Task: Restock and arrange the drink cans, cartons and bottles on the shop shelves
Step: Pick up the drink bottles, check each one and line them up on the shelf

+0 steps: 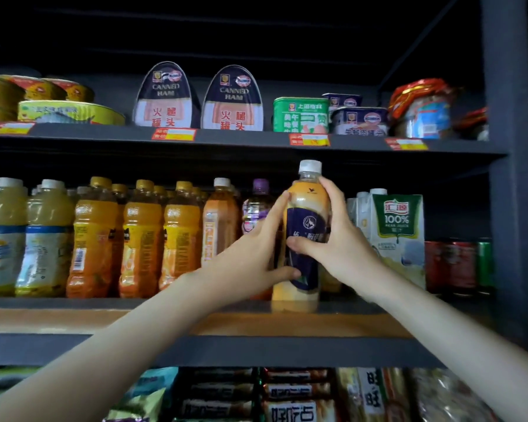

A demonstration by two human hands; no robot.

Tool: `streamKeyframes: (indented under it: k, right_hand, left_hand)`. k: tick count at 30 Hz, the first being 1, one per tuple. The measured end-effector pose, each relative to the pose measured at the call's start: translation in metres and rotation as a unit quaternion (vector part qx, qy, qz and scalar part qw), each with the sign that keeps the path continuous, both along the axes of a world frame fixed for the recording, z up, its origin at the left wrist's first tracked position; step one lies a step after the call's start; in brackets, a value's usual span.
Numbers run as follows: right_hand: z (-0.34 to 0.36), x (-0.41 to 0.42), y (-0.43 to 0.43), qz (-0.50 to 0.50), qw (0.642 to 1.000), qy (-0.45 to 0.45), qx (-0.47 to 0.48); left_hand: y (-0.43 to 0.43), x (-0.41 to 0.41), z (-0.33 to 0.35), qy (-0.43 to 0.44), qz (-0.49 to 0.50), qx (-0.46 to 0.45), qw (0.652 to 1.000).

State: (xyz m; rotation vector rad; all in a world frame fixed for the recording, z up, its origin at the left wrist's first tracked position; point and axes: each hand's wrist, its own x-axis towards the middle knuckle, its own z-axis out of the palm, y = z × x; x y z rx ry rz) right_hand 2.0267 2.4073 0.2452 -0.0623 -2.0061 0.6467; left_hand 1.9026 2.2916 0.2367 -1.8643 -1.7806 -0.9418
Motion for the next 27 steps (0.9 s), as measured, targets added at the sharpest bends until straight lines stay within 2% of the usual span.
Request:
streamKeyframes:
  k: [4, 8, 10, 12, 14, 16, 24, 27]
  right_hand:
    - [0.003, 0.019, 0.024, -0.052, 0.998, -0.003, -0.027]
    - [0.002, 0.030, 0.045, -0.130, 0.991, -0.028, 0.005]
    - [0.001, 0.034, 0.052, -0.147, 0.987, -0.063, 0.023]
    - [-0.001, 0.039, 0.056, -0.176, 0.973, -0.136, 0.064]
    - [-0.003, 0.044, 0.055, -0.202, 0.946, -0.228, 0.106]
    - [-0.004, 0.047, 0.054, -0.207, 0.934, -0.271, 0.108]
    - [-0.008, 0.020, 0.067, -0.202, 0.945, -0.246, 0.077]
    - [-0.008, 0.007, 0.073, -0.207, 0.944, -0.247, 0.071]
  left_hand:
    - [0.019, 0.007, 0.002, 0.152, 0.039, 0.002, 0.988]
    - [0.038, -0.003, 0.004, 0.294, 0.154, 0.017, 0.943]
    - [0.043, -0.015, 0.004, 0.333, 0.208, 0.010, 0.920]
    - [0.047, -0.026, 0.002, 0.367, 0.241, 0.011, 0.898]
    - [0.048, -0.033, 0.001, 0.377, 0.268, -0.014, 0.886]
    - [0.051, -0.037, -0.002, 0.379, 0.305, -0.060, 0.872]
    - [0.059, -0.038, -0.005, 0.379, 0.331, -0.069, 0.862]
    - [0.059, -0.044, -0.006, 0.395, 0.315, -0.028, 0.862]
